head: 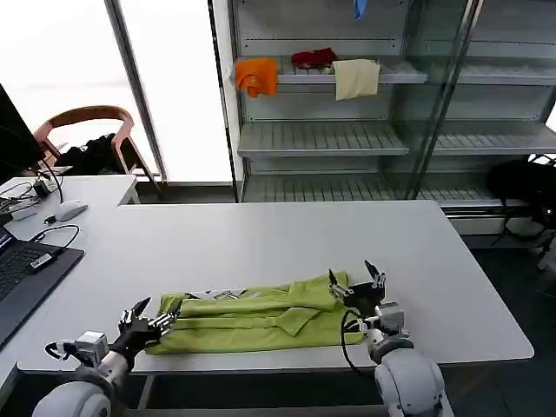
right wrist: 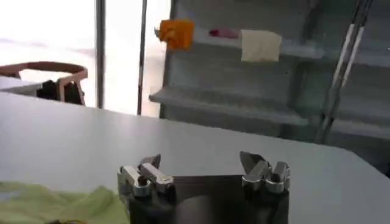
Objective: Fold and organize the clothes.
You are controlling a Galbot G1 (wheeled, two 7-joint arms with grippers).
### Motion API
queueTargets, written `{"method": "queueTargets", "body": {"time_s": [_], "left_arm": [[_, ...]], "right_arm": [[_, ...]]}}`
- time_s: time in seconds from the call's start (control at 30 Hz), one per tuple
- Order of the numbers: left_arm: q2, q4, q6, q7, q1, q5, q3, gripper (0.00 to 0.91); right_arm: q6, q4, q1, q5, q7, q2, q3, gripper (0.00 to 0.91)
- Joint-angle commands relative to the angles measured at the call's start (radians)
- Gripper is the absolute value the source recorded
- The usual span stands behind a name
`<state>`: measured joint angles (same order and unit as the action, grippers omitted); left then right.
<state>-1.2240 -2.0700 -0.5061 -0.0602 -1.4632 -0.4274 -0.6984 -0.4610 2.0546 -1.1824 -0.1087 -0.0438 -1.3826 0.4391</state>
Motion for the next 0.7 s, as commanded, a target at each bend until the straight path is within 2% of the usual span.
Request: {"method": "queueTargets", "body": {"time_s": [0.03, 0.4, 0.43, 0.5, 0.57, 0.63, 0.7], "left_arm": [[-0.091, 0.044, 0.134, 0.097, -0.045, -0.003, 0.025, 0.907], [-0.120, 0.087, 0.134, 0.120, -0.013, 0.021, 0.042, 0.897], [-0.122, 0.091, 0.136, 0.119, -0.013, 0.022, 0.044, 0.776], [-0.126, 0.100, 0.147, 0.119, -0.011, 0.030, 0.047, 0.715], [-0.132, 0.107, 0.155, 0.120, -0.009, 0.034, 0.047, 0.534], [-0.134, 0.109, 0.161, 0.119, -0.009, 0.033, 0.048, 0.484], [-0.139, 0.110, 0.164, 0.117, -0.011, 0.030, 0.049, 0.474]], "right_arm": [[0.067, 0.016, 0.051, -0.164, -0.061, 0.027, 0.089, 0.907], [0.060, 0.001, 0.069, -0.153, -0.071, 0.059, 0.087, 0.907], [0.060, -0.002, 0.071, -0.153, -0.071, 0.063, 0.087, 0.907], [0.059, -0.006, 0.075, -0.153, -0.073, 0.071, 0.086, 0.907], [0.060, -0.009, 0.077, -0.151, -0.074, 0.075, 0.088, 0.907], [0.059, -0.011, 0.077, -0.151, -0.074, 0.074, 0.089, 0.907], [0.059, -0.014, 0.076, -0.149, -0.074, 0.075, 0.089, 0.907]]}}
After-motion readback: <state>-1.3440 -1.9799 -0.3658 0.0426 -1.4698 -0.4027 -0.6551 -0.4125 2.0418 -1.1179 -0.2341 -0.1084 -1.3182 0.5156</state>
